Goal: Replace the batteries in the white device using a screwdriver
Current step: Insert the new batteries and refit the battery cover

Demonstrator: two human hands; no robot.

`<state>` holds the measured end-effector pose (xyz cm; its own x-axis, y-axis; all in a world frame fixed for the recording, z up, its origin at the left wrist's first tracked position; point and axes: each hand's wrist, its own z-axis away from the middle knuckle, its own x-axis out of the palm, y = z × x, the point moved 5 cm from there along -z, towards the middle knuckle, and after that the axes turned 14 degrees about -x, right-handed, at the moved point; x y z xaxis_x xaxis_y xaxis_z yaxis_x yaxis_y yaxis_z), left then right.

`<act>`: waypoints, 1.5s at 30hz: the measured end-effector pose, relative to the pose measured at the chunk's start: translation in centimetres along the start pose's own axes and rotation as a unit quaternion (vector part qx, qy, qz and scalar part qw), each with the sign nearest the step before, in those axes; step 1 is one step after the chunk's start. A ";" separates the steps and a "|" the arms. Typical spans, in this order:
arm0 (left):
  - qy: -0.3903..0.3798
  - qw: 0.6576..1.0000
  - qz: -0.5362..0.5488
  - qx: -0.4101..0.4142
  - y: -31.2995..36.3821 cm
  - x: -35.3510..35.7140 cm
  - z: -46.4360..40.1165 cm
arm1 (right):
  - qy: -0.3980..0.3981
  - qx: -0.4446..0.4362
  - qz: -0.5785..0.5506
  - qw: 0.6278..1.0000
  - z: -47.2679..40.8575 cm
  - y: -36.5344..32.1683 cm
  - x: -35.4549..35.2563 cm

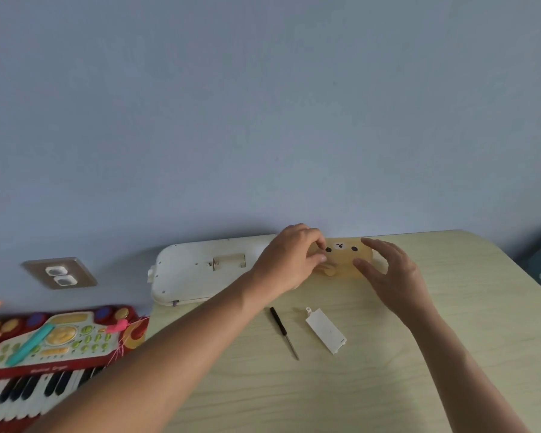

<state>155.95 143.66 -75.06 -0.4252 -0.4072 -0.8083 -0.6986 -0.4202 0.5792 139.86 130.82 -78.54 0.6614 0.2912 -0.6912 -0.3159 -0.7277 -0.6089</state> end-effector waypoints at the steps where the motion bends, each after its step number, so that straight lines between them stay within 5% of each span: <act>1: 0.005 1.000 -0.001 0.002 -0.7 -0.9 0.3 | 0.007 -0.011 0.018 1.000 0.1 -0.5 -0.2; 7: 0.087 0.996 -0.024 -0.007 -6.8 -7.9 5.1 | 0.036 -0.135 0.066 0.988 0.8 -7.0 1.5; 15: 0.061 0.991 -0.115 0.024 -11.4 -7.9 11.6 | -0.093 -0.272 0.068 0.955 4.5 -14.4 8.9; 33: 0.086 0.989 -0.111 0.038 -11.9 -6.4 13.8 | -0.103 -0.279 0.115 0.948 5.1 -15.9 10.7; 41: 0.112 0.983 0.115 -0.088 -12.8 -10.8 10.8 | -0.137 -0.240 0.032 0.961 4.3 -15.8 9.9; 45: 0.101 0.979 0.137 -0.113 -13.4 -10.9 8.1 | -0.080 -0.219 -0.042 0.971 1.6 -15.4 7.5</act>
<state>165.21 160.30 -74.87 -0.4395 -0.6725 -0.5955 -0.4194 -0.4326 0.7981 148.62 145.19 -74.91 0.5470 0.4287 -0.7191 0.0782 -0.8813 -0.4660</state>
